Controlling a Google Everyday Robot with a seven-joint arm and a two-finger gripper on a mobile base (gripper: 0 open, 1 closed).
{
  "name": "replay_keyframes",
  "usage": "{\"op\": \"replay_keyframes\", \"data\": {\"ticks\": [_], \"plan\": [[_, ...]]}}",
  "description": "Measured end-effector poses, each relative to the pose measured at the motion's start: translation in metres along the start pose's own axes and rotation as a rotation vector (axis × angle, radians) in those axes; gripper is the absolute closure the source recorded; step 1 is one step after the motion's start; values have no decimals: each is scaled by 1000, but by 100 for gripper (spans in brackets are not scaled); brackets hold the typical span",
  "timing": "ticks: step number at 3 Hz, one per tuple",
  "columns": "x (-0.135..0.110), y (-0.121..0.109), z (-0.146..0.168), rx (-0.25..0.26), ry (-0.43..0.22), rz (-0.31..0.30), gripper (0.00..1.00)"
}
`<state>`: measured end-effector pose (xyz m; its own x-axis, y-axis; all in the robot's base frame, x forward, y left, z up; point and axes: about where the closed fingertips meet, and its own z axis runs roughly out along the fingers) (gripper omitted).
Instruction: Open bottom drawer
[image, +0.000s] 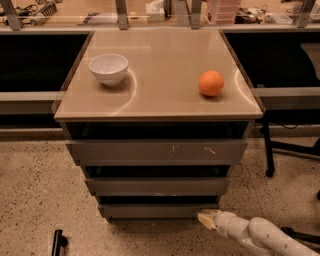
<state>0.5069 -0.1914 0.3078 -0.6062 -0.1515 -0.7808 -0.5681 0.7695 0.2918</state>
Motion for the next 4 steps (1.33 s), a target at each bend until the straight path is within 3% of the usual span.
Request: {"op": "replay_keyframes", "data": {"ticks": [1, 2, 3, 4], "plan": [[0, 0, 0, 0, 0, 0, 89], [0, 0, 0, 0, 0, 0, 100], [0, 0, 0, 0, 0, 0, 100], [8, -9, 15, 69, -42, -26, 100]]}}
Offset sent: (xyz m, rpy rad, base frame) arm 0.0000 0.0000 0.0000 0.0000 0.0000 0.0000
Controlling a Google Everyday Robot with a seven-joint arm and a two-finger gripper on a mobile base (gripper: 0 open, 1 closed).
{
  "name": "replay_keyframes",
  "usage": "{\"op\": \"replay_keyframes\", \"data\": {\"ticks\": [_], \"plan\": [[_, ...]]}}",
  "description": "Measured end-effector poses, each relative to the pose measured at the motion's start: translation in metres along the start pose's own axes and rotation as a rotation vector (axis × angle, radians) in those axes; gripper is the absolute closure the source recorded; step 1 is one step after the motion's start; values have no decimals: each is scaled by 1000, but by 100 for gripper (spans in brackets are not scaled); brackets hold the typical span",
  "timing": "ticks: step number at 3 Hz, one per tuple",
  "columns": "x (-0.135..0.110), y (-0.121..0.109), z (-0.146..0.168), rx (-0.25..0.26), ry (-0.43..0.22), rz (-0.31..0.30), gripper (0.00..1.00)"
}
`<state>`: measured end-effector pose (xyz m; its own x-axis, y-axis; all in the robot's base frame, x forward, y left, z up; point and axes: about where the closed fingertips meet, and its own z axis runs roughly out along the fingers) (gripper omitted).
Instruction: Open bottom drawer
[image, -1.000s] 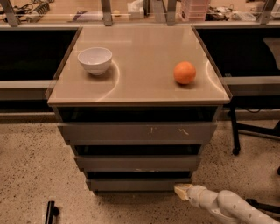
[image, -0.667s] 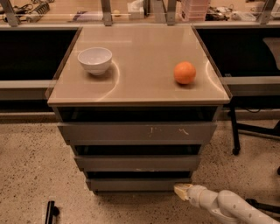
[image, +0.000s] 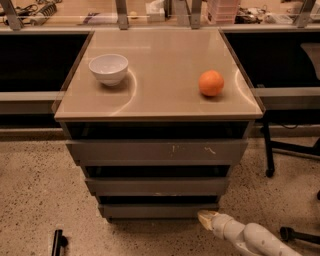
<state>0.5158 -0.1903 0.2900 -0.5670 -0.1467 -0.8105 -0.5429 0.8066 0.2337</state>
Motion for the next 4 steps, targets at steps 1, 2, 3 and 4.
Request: {"op": "replay_keyframes", "data": {"ticks": [1, 2, 3, 4], "plan": [[20, -24, 30, 105, -75, -43, 100], [36, -52, 44, 214, -138, -43, 100], [29, -78, 49, 299, -195, -59, 100], [-3, -120, 46, 382, -280, -77, 100]]}}
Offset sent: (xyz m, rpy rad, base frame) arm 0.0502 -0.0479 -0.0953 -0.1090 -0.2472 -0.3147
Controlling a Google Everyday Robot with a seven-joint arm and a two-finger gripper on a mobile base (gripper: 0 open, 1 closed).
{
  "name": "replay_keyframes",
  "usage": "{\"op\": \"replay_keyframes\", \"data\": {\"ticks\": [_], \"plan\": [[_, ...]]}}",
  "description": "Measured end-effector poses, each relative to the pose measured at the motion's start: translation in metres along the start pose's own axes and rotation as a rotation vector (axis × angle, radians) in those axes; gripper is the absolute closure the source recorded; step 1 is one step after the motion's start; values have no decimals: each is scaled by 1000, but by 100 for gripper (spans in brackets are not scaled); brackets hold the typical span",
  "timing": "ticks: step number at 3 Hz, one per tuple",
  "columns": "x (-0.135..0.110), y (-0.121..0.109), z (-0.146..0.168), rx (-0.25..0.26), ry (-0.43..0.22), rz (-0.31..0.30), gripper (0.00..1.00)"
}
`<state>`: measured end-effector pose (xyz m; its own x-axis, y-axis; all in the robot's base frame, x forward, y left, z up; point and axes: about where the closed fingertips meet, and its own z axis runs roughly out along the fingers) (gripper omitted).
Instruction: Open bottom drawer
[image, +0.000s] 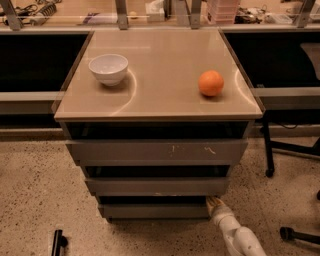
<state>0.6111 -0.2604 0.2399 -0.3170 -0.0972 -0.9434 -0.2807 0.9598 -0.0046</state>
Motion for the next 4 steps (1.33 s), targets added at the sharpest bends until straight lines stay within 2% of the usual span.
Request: {"op": "replay_keyframes", "data": {"ticks": [1, 2, 3, 4], "plan": [[-1, -2, 0, 3, -1, 1, 100], [7, 7, 14, -54, 10, -55, 100], [15, 25, 45, -138, 13, -140, 100], [18, 29, 68, -212, 44, -219, 100]]}}
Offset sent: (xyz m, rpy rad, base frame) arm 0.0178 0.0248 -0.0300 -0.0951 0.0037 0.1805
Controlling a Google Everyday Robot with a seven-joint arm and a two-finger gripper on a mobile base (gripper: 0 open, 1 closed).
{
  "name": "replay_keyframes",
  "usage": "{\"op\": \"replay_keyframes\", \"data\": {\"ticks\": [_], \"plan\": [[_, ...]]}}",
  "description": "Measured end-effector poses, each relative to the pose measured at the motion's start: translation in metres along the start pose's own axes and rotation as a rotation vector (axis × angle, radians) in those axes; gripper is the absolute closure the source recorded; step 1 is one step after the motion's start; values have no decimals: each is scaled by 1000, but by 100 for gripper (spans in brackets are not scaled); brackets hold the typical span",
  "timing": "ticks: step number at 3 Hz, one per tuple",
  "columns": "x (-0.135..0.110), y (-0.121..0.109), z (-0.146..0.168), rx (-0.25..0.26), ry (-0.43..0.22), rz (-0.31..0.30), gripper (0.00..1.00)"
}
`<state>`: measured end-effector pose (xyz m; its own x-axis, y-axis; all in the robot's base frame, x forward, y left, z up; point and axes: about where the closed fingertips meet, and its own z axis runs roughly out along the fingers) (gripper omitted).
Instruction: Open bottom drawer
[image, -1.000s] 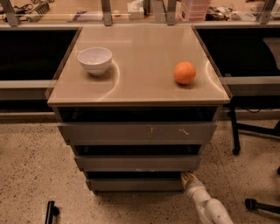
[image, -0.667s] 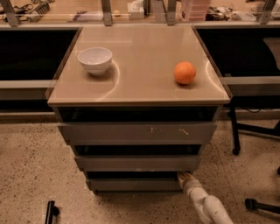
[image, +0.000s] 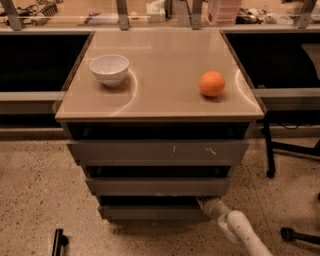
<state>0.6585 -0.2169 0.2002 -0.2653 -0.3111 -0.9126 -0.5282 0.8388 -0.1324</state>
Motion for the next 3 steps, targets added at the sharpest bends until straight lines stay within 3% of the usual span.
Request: {"op": "replay_keyframes", "data": {"ticks": [1, 2, 3], "plan": [[0, 0, 0, 0, 0, 0, 100], [6, 18, 3, -77, 9, 29, 100], [3, 17, 1, -77, 9, 29, 100]]}}
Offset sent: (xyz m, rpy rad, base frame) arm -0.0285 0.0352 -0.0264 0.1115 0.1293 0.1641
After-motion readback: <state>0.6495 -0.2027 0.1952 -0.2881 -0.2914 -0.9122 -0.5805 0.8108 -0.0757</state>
